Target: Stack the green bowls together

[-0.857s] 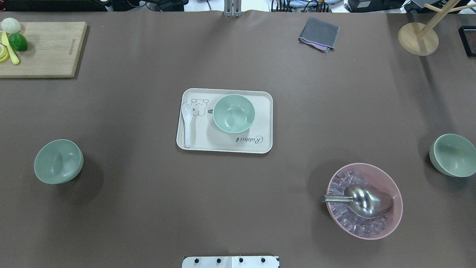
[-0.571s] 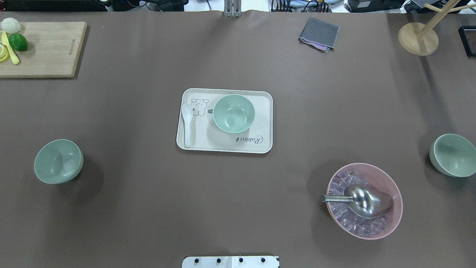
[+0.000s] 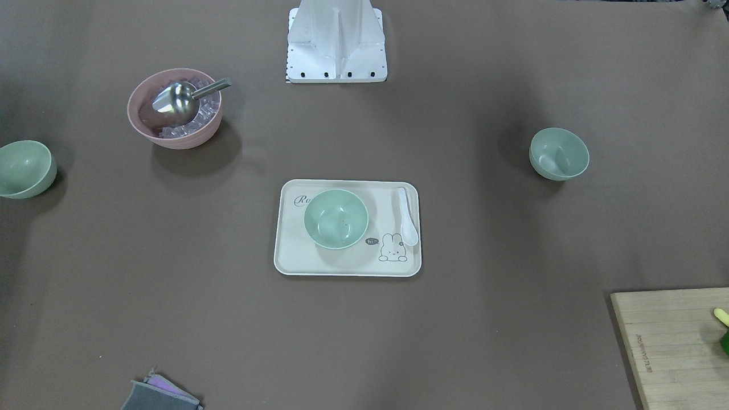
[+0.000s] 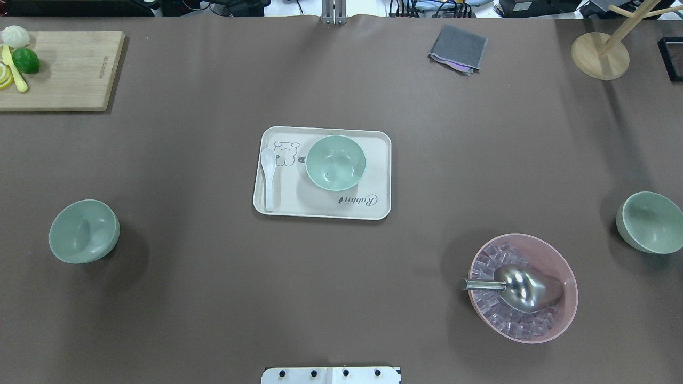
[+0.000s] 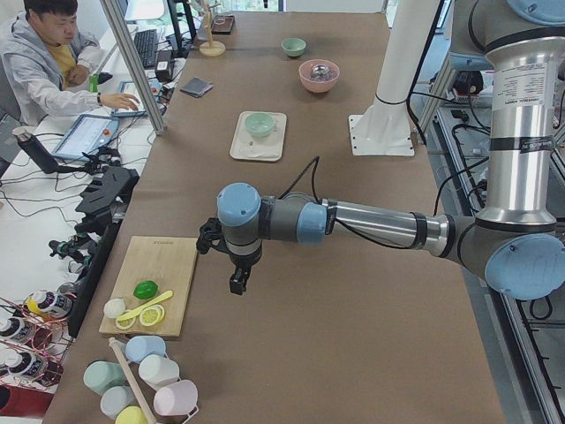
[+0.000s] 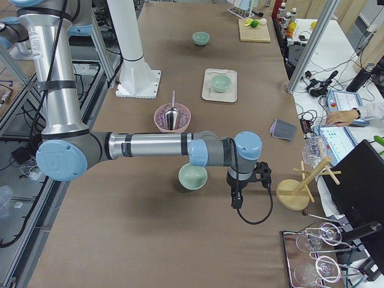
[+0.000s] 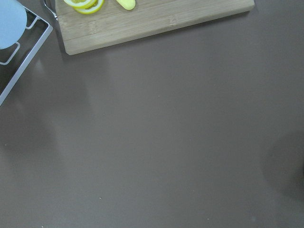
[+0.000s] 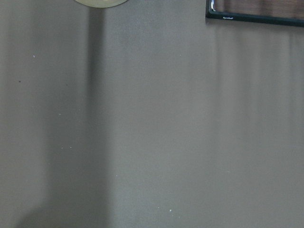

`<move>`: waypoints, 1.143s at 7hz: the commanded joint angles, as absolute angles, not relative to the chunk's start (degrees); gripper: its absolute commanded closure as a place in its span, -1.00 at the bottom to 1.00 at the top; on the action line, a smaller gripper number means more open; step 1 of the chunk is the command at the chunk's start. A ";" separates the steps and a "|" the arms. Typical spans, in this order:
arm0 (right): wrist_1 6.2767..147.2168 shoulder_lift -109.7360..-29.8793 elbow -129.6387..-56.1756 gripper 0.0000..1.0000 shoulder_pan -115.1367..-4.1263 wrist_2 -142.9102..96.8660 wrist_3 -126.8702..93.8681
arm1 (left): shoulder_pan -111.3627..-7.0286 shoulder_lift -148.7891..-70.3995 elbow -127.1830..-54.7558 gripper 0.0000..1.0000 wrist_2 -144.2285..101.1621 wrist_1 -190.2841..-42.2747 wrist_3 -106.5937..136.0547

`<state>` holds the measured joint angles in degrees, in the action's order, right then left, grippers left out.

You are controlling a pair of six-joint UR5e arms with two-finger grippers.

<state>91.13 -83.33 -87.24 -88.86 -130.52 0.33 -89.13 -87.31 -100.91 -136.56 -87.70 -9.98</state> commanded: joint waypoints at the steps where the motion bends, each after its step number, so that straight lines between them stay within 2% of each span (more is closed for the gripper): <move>1: 91.05 -83.58 -88.50 -1.00 -88.33 -130.61 0.26 | -89.21 -86.84 -103.43 -0.96 -138.85 -87.80 -9.85; 4: 90.01 -83.67 -88.24 -1.00 -87.54 -130.43 -0.09 | -89.12 -86.40 -104.93 -0.96 -139.04 -88.41 -5.20; 6: 82.57 -86.73 -87.81 -1.00 -87.28 -130.61 -0.18 | -88.95 -86.13 -105.38 -0.95 -139.22 -88.59 -5.01; 8: 75.88 -87.01 -84.13 -1.00 -86.23 -130.78 -0.35 | -88.86 -86.57 -104.68 -0.96 -139.04 -88.59 -5.36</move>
